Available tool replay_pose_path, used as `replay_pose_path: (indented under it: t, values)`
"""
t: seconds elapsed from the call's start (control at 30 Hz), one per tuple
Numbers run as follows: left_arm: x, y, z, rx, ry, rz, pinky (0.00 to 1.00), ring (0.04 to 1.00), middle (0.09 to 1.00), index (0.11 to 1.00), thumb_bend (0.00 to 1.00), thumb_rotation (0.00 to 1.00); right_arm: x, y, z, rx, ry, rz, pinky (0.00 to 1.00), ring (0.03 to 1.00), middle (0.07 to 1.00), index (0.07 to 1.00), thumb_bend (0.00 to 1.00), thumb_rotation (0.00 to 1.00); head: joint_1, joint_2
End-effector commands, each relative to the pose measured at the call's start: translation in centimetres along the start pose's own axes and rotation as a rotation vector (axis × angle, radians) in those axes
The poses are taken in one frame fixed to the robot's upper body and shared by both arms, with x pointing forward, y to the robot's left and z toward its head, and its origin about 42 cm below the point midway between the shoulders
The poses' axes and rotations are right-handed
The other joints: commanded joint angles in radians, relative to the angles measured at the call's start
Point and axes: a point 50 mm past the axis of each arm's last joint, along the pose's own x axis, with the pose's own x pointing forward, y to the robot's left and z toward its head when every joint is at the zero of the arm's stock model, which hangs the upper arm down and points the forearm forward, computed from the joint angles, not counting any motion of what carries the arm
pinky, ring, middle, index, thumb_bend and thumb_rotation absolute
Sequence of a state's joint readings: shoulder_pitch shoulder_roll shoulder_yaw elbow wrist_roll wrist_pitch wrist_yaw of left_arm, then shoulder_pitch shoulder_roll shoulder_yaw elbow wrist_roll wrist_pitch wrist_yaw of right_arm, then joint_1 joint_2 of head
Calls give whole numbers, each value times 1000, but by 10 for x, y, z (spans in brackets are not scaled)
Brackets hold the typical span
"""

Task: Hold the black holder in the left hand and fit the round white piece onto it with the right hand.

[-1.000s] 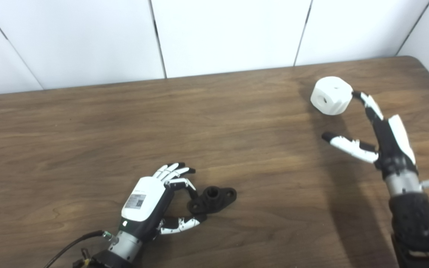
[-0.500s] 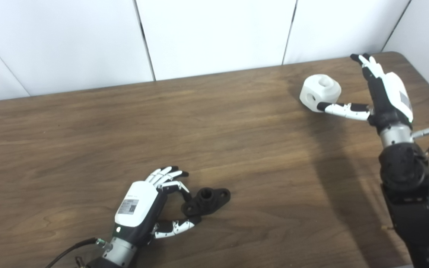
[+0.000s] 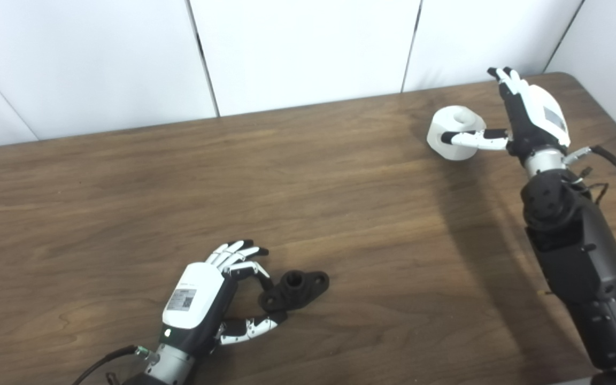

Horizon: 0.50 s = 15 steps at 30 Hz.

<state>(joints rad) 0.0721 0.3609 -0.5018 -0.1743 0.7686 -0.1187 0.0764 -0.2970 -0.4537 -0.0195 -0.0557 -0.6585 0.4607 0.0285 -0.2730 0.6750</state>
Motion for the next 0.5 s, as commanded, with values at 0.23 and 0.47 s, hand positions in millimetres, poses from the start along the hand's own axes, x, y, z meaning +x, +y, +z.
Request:
replay_pose_path:
  t: [0.23,0.47]
  values:
    - [-25,-36,-8,1,31,-183,898,892,820,487,518,45,29,-3,27,-46,-4,-33,971,1000,1000,957,887,550,-12,-8]
    - [-25,-35,-8,-3,36,-187,901,897,823,488,518,44,38,3,34,-53,21,-30,965,1000,1000,932,897,553,-15,-12]
